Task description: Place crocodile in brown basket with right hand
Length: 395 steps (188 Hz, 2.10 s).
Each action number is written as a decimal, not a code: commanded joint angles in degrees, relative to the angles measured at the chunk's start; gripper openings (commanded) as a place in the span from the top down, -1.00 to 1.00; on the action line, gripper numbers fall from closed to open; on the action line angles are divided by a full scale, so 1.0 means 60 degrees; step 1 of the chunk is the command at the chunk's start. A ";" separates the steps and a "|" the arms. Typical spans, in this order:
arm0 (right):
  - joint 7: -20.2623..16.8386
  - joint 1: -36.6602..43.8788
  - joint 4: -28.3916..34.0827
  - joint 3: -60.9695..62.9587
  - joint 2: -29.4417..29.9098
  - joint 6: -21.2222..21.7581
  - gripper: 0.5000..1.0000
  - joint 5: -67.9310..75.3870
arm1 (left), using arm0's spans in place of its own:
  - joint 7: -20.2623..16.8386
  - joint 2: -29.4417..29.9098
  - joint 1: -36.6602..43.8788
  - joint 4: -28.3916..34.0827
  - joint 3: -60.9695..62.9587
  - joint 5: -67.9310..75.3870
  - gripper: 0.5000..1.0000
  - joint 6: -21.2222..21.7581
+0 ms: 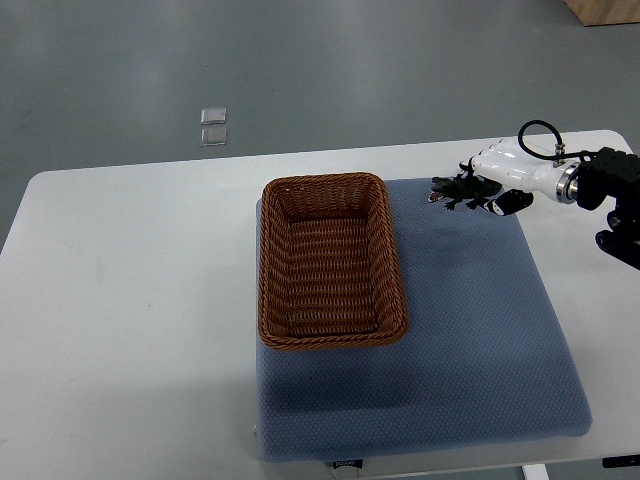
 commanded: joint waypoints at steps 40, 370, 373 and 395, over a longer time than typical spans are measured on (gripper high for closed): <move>0.0206 0.0571 0.0616 0.0172 0.0642 -0.0525 1.00 -0.0029 | 0.0000 0.0000 0.0000 0.0000 0.0000 0.0008 -1.00 0.0000; 0.0148 -0.1392 0.1129 0.4801 0.2049 0.1233 -0.69 -0.0161 | 0.0000 0.0000 0.0000 0.0000 0.0000 0.0008 -1.00 0.0000; 0.0148 -0.1494 0.1129 0.5180 0.2063 0.1437 -0.69 -0.0088 | 0.0000 0.0000 0.0000 0.0000 0.0000 0.0008 -1.00 0.0000; 0.0075 -0.1919 0.1085 0.7027 0.2195 0.2581 -0.69 0.0513 | 0.0000 0.0000 0.0000 0.0000 0.0000 -0.0006 -1.00 0.0000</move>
